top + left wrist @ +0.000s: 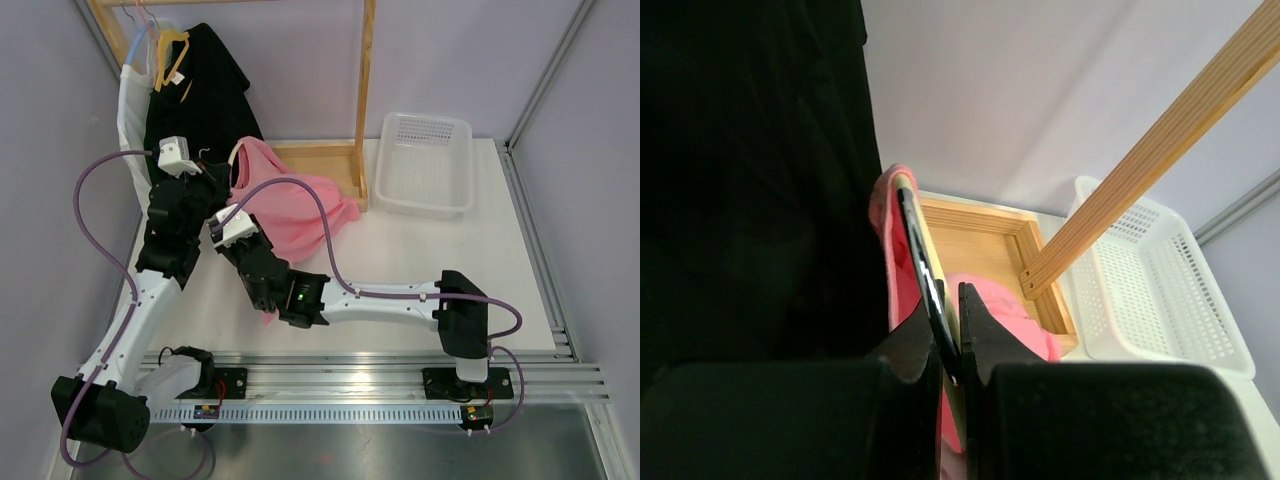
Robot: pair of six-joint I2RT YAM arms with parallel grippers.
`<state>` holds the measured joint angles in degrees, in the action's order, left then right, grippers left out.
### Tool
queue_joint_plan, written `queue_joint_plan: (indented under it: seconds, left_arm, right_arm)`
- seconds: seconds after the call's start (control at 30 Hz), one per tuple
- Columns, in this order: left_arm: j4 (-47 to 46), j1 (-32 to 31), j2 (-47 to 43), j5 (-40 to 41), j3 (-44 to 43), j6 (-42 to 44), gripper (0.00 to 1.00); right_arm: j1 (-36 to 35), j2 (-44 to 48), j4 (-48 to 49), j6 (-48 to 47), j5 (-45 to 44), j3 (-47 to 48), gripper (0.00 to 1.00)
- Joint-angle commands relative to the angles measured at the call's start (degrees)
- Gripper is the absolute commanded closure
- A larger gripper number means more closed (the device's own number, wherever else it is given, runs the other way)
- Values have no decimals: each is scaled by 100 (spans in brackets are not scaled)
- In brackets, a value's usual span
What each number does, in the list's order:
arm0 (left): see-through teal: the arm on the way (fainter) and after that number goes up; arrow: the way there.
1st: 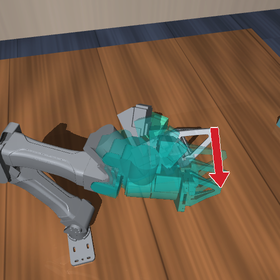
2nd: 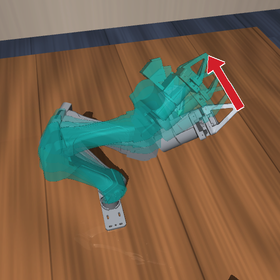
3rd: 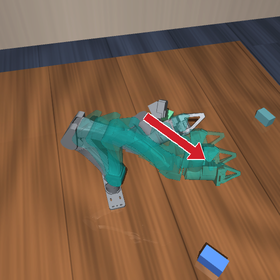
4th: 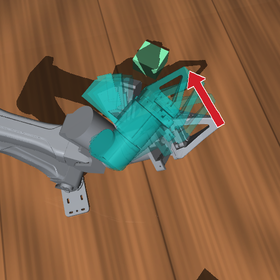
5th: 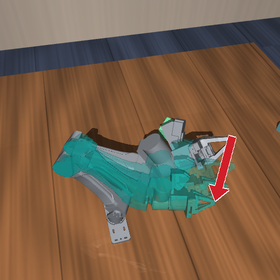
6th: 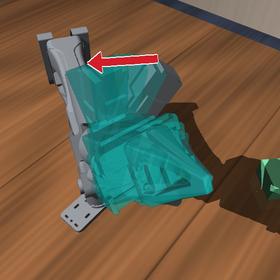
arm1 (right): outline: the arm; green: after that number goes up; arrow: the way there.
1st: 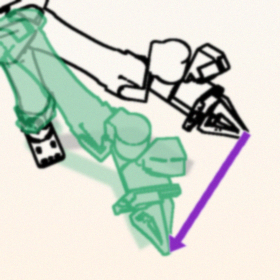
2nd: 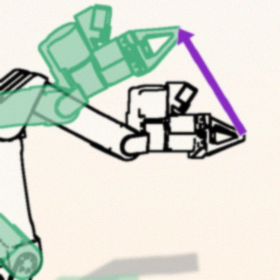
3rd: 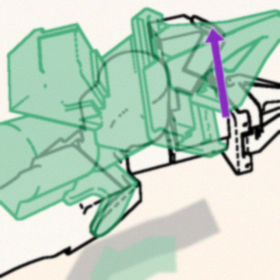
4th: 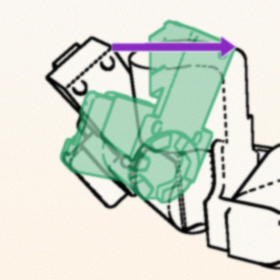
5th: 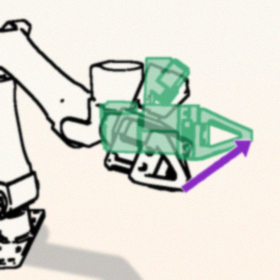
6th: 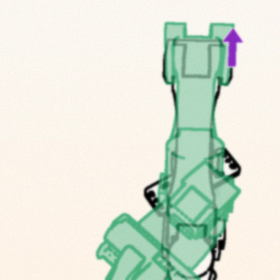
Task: Remove the t-shirt from the hanger
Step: Remove the tshirt from the hanger
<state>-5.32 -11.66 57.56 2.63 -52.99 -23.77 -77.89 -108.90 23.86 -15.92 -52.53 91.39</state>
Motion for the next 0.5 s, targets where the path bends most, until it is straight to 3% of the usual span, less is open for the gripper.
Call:
queue_joint_plan:
  seconds: [0.0, 0.07, 0.13, 0.37, 0.47]
  left_arm:
    - [-320, 41, -43, 220, -80, 127, 100]
    - [-338, 32, -34, 220, -71, 153, 100]
    - [-408, 41, -34, 133, -45, 197, 100]
    - [-663, 41, -148, -667, 61, 610, 100]
    - [-620, 41, -219, -1202, 9, 768, 100]
  right_arm:
    - [-60, 466, -240, 562, 208, 247, 55]
    - [-69, 694, -802, 861, 488, 247, 48]
    - [-60, 949, -1293, 1231, 656, 256, 46]
    - [10, 2038, -1155, 1171, 385, -647, 46]
    - [342, 2688, -1618, 1502, 690, -921, 47]
